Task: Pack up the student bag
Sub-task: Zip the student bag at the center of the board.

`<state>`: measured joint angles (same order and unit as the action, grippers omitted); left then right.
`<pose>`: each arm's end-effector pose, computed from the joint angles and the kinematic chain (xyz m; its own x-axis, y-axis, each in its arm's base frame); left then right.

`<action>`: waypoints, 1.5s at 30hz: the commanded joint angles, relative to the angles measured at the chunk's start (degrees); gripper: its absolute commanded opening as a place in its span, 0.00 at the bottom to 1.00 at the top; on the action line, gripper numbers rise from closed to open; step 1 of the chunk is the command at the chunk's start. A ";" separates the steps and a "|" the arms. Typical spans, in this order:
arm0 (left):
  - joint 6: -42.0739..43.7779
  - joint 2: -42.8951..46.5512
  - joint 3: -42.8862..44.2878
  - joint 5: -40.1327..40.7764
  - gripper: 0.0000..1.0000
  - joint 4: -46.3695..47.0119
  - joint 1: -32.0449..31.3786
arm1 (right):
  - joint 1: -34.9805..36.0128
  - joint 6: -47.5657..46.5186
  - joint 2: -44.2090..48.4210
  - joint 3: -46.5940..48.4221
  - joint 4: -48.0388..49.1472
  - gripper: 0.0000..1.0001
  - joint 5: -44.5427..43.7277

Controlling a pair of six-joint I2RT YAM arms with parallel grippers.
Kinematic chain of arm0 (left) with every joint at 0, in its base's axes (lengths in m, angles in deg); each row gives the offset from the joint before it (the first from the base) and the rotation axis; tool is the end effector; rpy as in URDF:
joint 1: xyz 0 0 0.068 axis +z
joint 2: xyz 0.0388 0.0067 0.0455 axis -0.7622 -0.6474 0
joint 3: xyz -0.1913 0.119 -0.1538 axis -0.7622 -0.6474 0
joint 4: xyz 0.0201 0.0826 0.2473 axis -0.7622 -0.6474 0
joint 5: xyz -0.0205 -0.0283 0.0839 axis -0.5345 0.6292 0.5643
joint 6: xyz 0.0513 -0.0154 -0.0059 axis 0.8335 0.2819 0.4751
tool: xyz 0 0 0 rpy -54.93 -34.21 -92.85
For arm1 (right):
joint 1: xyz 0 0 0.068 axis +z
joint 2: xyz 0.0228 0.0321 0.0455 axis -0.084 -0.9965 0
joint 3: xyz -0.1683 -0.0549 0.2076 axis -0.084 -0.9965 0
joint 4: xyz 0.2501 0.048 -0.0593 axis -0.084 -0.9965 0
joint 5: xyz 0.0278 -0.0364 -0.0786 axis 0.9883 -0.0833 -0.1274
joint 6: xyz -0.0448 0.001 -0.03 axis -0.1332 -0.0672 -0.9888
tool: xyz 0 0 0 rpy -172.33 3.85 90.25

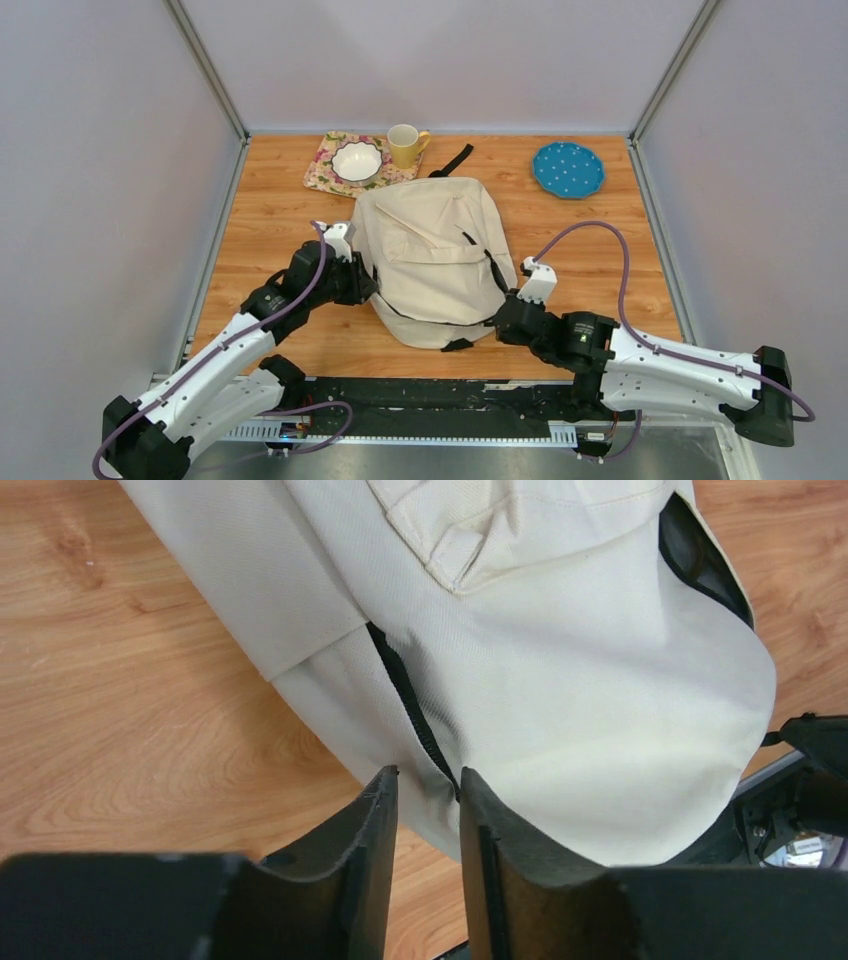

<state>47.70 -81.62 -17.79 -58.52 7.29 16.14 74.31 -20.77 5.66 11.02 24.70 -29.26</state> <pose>0.1462 -0.0995 0.2471 -0.7346 -0.1461 -0.6626 0.2422 0.8558 -0.4571 0.0701 0.1309 0.2317 -0.7297 0.1953 -0.6553 -0.0238 0.9505 0.3097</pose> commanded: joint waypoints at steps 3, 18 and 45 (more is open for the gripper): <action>2.80 3.34 0.24 0.23 0.63 -0.34 0.91 | -0.33 -7.13 -4.95 2.02 9.30 0.00 4.03; 8.43 7.75 3.40 3.49 0.76 -5.53 0.82 | -0.32 -11.27 -5.31 2.38 15.28 0.00 6.93; 23.54 6.87 9.11 1.17 0.79 -3.77 -10.47 | -0.41 -15.23 -3.73 1.06 21.27 0.00 1.65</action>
<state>62.78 -72.07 -11.82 -59.51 -0.84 13.43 74.09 -36.05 1.59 11.43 44.20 -25.72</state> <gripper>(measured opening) 0.786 0.011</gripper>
